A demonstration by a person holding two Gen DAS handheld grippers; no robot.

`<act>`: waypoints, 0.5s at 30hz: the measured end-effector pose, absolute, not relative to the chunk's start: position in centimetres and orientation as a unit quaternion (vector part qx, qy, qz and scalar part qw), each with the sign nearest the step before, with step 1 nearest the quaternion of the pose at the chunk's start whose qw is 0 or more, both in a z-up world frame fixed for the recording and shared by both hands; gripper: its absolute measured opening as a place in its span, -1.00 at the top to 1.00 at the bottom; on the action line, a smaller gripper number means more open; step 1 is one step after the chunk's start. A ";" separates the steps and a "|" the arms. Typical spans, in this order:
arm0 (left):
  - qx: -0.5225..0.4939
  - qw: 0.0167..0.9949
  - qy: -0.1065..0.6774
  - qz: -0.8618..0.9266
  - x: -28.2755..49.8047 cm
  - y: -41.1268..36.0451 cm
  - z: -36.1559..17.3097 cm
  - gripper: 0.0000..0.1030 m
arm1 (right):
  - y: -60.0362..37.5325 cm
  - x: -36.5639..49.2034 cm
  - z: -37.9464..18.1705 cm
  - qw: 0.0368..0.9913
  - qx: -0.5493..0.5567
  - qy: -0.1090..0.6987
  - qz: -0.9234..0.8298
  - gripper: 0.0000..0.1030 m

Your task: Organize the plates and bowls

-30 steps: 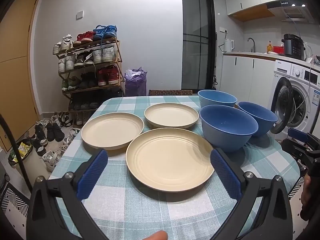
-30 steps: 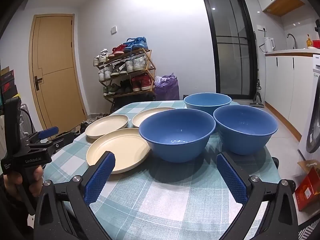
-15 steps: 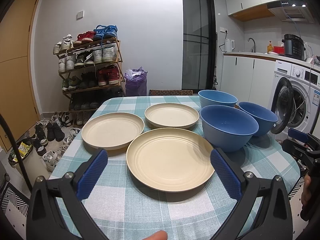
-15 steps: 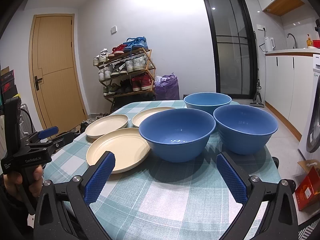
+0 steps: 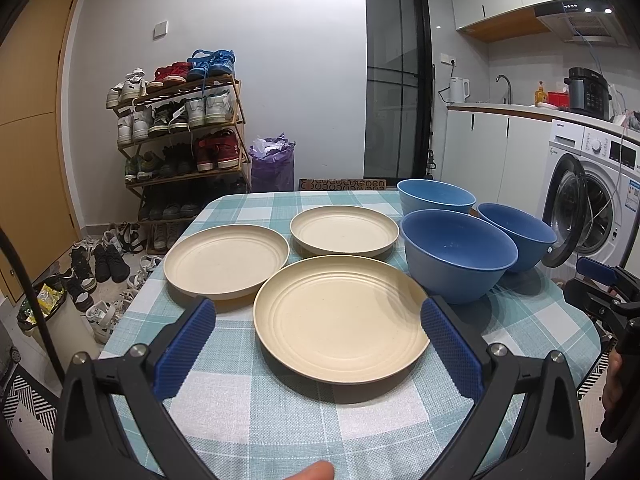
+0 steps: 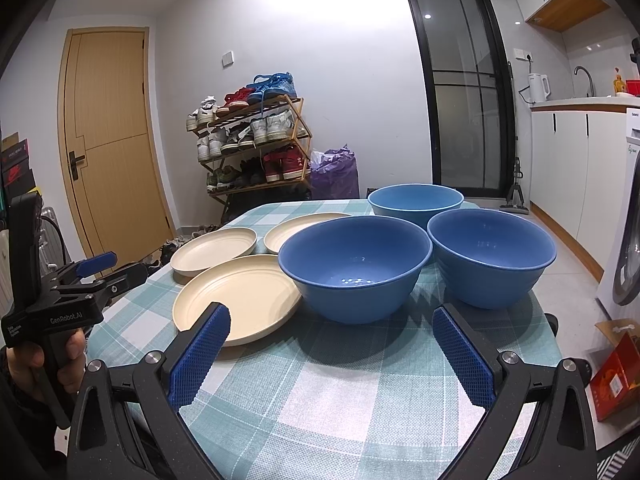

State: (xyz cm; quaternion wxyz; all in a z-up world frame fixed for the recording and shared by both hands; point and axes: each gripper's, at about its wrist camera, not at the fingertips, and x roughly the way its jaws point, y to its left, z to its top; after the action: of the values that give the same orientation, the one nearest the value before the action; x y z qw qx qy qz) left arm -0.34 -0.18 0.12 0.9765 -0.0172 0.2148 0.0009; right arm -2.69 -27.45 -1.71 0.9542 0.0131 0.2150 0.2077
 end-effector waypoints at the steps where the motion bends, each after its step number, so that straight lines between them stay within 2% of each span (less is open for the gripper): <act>1: -0.018 0.976 0.215 0.000 -0.4 -0.2 0.1 -1.00 | -27.5 -2.7 -1.7 0.954 0.013 0.215 0.207 -0.99; 15: -0.018 0.976 0.215 0.001 -0.4 -0.2 0.2 -1.00 | -27.3 -2.5 -1.9 0.954 0.012 0.216 0.207 -0.99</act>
State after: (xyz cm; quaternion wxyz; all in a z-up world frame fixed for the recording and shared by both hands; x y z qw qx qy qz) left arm -0.36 -0.15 0.18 0.9764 -0.0183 0.2152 0.0005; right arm -2.49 -27.35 -1.94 0.9542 0.0124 0.2155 0.2073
